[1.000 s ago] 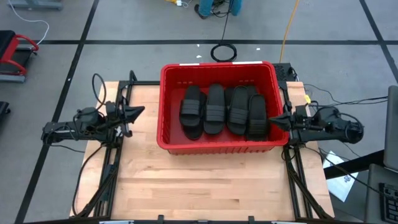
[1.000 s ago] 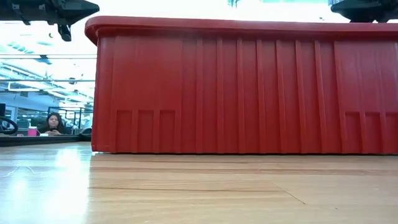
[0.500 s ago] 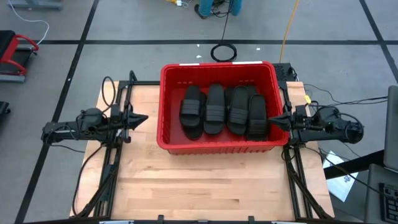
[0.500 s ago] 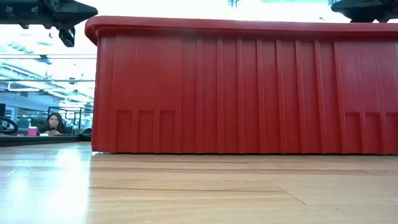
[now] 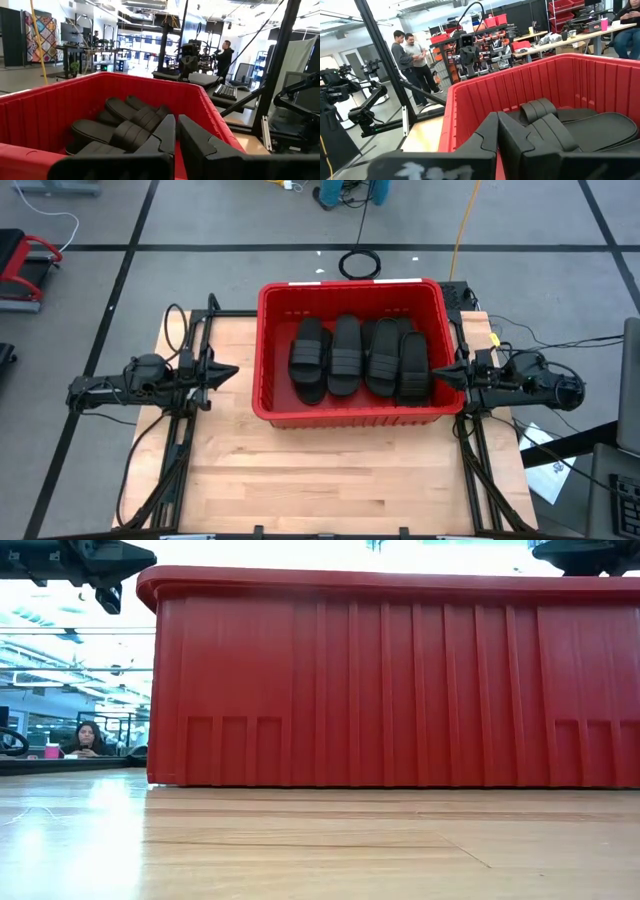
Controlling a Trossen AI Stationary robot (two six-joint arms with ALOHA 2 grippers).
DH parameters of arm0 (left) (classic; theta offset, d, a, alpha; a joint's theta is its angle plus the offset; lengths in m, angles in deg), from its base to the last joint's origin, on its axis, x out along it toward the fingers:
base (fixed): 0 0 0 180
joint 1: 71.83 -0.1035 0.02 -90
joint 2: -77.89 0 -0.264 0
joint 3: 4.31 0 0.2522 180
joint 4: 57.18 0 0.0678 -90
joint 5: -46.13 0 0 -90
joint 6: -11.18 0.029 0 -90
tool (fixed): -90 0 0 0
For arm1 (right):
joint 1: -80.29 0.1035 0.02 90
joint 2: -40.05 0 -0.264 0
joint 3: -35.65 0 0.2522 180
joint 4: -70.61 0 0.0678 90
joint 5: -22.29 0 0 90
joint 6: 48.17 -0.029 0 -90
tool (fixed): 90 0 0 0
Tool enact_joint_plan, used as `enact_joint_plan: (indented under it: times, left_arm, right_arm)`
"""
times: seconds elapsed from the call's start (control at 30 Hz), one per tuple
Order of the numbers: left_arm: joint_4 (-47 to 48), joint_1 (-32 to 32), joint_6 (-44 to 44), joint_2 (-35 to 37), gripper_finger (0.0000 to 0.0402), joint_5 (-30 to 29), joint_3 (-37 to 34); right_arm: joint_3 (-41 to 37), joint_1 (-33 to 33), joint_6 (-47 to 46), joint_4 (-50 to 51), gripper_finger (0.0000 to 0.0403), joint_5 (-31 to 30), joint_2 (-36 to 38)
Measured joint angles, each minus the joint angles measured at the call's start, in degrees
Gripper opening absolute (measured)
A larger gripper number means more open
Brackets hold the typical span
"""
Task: Pick and place slides into bin
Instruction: Return to Home Position
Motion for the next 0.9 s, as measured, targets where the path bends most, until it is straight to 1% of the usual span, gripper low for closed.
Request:
enact_joint_plan:
  times: [0.13, 0.4, 0.7, 0.9]
  left_arm:
    - [-0.01, 0.00, 0.04, 0.01, 0.0019, -0.01, 0.00]
    - [-0.02, 0.00, 0.19, 0.01, 0.0002, -0.01, 0.00]
    - [-0.02, 0.00, 0.17, 0.01, 0.0025, -0.03, 0.00]
    - [-0.02, 0.00, 0.15, 0.01, 0.0019, -0.03, 0.00]
  right_arm:
    - [0.00, 0.00, 0.00, 0.00, 0.0000, 0.00, 0.00]
    - [0.00, 0.00, 0.00, 0.02, 0.0000, -0.02, 0.00]
    - [0.00, 0.00, 0.00, 0.02, 0.0000, -0.02, 0.00]
    - [0.02, 0.00, 0.00, 0.02, 0.0000, -0.02, 0.00]
